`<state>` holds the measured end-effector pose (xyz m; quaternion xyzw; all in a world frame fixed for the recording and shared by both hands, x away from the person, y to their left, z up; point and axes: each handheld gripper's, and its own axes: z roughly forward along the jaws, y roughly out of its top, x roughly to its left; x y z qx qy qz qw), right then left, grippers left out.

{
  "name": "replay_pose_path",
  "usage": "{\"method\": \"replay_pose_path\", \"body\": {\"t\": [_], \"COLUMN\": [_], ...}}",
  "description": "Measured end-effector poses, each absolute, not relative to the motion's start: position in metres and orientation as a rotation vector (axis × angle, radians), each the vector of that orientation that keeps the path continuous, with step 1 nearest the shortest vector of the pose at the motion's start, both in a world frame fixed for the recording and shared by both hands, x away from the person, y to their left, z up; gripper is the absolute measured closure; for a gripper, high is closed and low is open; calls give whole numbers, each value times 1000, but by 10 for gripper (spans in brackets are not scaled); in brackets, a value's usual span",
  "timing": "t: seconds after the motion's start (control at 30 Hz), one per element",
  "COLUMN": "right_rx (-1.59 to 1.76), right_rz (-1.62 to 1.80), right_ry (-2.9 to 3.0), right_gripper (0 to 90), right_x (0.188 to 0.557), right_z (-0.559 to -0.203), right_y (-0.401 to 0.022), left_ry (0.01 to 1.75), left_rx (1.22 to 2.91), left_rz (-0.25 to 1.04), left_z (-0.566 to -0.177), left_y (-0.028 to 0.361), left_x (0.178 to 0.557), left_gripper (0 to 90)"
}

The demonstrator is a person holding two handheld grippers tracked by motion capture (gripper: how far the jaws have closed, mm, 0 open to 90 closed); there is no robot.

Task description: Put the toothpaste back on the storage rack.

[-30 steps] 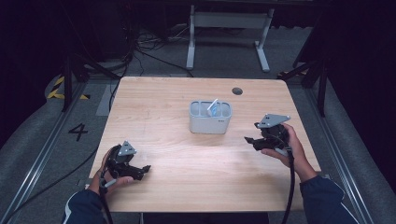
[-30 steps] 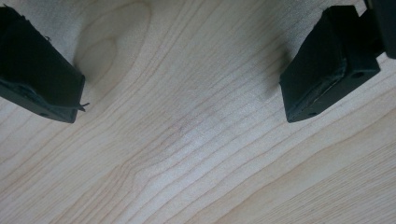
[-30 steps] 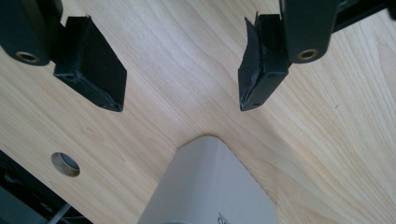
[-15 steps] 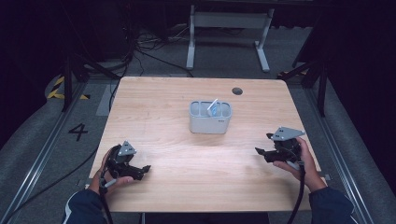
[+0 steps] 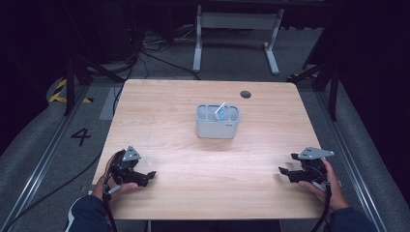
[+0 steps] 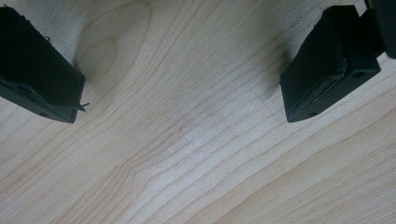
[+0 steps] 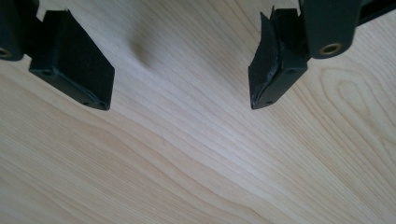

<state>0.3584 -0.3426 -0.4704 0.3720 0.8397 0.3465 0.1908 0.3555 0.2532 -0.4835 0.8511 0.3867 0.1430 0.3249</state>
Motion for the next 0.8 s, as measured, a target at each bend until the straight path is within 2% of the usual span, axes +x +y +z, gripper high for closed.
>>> {"method": "replay_pose_path", "body": {"t": [0.33, 0.8], "right_rx": [1170, 1193], "right_rz": [1007, 1021], "right_ry": [2315, 2286], "right_gripper": [206, 195], "right_x": [352, 350], "right_z": [-485, -486], "right_y": [-363, -365], "left_ry": [1003, 1019], "left_rx": [2234, 2232], "left_rz": [386, 370], "left_z": [-483, -483], "left_y": [254, 252], "left_x": [357, 358], "left_gripper": [2, 2]}}
